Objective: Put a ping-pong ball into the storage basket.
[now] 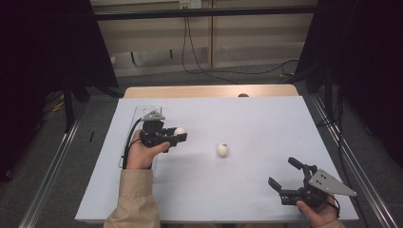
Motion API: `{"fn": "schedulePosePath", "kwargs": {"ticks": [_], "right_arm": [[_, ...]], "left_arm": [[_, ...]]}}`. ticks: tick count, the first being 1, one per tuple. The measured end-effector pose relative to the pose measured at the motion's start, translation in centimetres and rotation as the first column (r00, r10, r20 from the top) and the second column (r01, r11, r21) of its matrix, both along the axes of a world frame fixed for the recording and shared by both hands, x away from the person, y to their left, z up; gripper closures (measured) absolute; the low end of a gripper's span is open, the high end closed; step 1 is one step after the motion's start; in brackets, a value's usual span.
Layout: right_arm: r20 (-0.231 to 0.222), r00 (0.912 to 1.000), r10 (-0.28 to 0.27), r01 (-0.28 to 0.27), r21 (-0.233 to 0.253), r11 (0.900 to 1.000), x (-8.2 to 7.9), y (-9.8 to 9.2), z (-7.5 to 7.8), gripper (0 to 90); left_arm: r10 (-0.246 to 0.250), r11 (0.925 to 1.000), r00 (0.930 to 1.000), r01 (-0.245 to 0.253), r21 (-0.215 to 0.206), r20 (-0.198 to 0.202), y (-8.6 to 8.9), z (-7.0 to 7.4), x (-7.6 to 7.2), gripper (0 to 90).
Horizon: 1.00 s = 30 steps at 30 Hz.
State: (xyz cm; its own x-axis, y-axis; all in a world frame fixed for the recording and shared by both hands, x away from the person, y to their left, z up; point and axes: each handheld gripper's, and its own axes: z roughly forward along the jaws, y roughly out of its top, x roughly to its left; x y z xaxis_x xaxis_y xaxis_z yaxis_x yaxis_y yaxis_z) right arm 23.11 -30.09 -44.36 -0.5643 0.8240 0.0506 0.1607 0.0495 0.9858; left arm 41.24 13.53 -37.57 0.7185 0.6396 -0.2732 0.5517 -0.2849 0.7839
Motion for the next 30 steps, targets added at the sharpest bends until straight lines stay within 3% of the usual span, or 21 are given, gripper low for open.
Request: {"fn": "schedulePosePath", "kwargs": {"ticks": [30], "right_arm": [[0.000,1.0000,-0.002,0.002,0.000,1.000,0.0,0.0,0.0,1.9]], "left_arm": [[0.060,0.9981,0.9977,-0.061,0.011,0.032,2.2,0.4,0.1,50.9]]}}
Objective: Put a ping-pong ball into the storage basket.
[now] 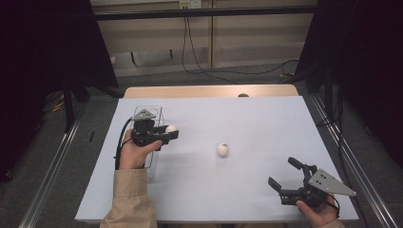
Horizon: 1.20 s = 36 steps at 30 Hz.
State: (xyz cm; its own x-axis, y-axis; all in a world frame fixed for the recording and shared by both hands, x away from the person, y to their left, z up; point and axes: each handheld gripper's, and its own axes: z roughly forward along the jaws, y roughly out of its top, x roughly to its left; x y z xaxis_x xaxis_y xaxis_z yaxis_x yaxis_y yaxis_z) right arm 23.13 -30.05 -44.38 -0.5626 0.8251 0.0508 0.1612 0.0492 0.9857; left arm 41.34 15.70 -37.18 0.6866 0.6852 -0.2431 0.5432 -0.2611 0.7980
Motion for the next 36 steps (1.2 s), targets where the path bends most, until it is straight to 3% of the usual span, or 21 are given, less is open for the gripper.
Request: {"fn": "schedulePosePath", "kwargs": {"ticks": [36], "right_arm": [[0.001,1.0000,0.003,-0.003,0.002,1.000,0.0,0.0,0.0,1.9]], "left_arm": [[0.078,0.9966,0.9967,-0.078,0.024,0.022,2.0,-0.1,0.0,50.9]]}}
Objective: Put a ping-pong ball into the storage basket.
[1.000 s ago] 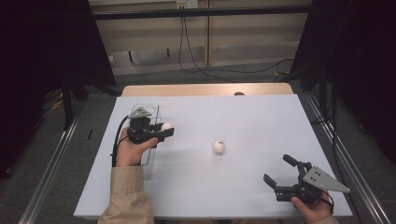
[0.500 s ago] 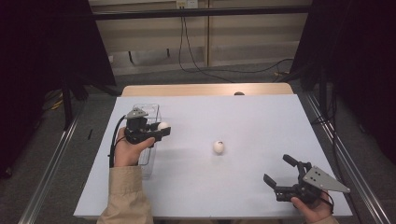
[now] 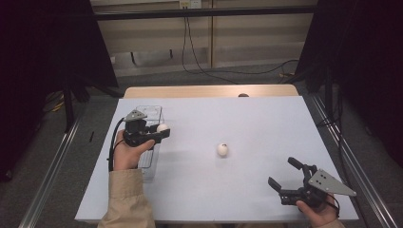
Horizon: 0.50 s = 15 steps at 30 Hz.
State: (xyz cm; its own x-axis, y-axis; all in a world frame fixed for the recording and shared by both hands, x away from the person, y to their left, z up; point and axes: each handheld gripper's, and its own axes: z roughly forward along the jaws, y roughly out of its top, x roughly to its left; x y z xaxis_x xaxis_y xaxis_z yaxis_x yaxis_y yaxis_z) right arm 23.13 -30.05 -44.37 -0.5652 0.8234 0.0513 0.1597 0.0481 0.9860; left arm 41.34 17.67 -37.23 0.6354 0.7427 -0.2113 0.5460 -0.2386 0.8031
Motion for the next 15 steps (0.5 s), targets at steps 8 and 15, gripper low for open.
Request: {"fn": "schedulePosePath", "kwargs": {"ticks": [8,15], "right_arm": [[0.000,1.0000,0.000,0.000,0.001,1.000,0.00,0.02,0.01,1.9],[0.001,1.0000,0.000,0.000,0.001,1.000,0.00,0.04,0.01,2.0]], "left_arm": [[0.017,0.9998,0.9998,-0.017,0.003,0.005,0.37,0.00,-0.03,50.9],[0.025,0.9996,0.9997,-0.025,0.015,0.004,0.57,-0.11,-0.01,50.9]]}}
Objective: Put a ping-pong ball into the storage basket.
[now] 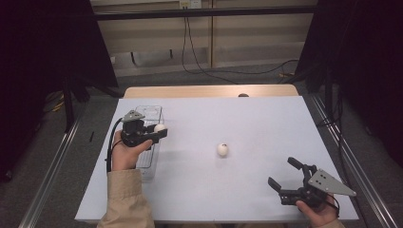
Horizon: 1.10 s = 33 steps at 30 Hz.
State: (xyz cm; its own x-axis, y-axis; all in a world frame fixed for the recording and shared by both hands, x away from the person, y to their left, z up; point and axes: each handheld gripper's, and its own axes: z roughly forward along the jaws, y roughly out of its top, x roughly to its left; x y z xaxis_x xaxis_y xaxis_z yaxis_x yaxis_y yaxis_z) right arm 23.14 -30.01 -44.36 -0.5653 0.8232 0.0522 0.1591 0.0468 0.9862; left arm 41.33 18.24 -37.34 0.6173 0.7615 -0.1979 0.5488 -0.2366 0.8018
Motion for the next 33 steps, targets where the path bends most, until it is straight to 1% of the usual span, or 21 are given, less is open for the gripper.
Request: {"fn": "schedulePosePath", "kwargs": {"ticks": [4,7,9,13,25,29,31,33], "right_arm": [[0.000,1.0000,0.001,-0.001,0.000,1.000,0.0,0.0,0.0,2.0],[0.000,1.0000,0.001,-0.001,0.000,1.000,0.0,0.0,0.0,2.0],[0.000,1.0000,0.001,-0.001,-0.001,1.000,0.0,0.0,0.0,2.0],[0.000,1.0000,0.002,-0.002,-0.001,1.000,0.0,0.0,0.0,2.0],[-0.001,1.0000,0.001,-0.001,0.000,1.000,0.0,0.0,0.0,2.1],[0.000,1.0000,0.001,-0.001,0.000,1.000,0.0,0.0,0.0,2.1],[-0.001,1.0000,0.001,-0.001,0.000,1.000,0.0,0.0,0.0,2.1],[0.000,1.0000,0.003,-0.003,0.000,1.000,0.0,0.0,0.0,2.1]], "left_arm": [[0.007,1.0000,1.0000,-0.007,0.004,0.004,0.2,0.0,0.0,50.9],[0.015,0.9999,0.9999,-0.015,-0.001,0.004,0.3,0.0,0.0,50.9],[0.019,0.9997,0.9998,-0.019,0.013,0.006,0.4,0.1,0.0,50.8],[0.029,0.9994,0.9996,-0.029,0.020,0.002,0.6,0.0,0.0,50.8],[0.038,0.9991,0.9993,-0.038,0.019,-0.002,1.0,-0.2,0.0,50.7],[0.055,0.9982,0.9985,-0.055,0.026,0.003,1.2,-0.2,0.0,50.7],[0.061,0.9979,0.9981,-0.061,0.022,0.005,1.3,-0.1,-0.1,50.7],[0.066,0.9974,0.9978,-0.066,0.029,0.007,1.5,-0.1,-0.1,50.7]]}}
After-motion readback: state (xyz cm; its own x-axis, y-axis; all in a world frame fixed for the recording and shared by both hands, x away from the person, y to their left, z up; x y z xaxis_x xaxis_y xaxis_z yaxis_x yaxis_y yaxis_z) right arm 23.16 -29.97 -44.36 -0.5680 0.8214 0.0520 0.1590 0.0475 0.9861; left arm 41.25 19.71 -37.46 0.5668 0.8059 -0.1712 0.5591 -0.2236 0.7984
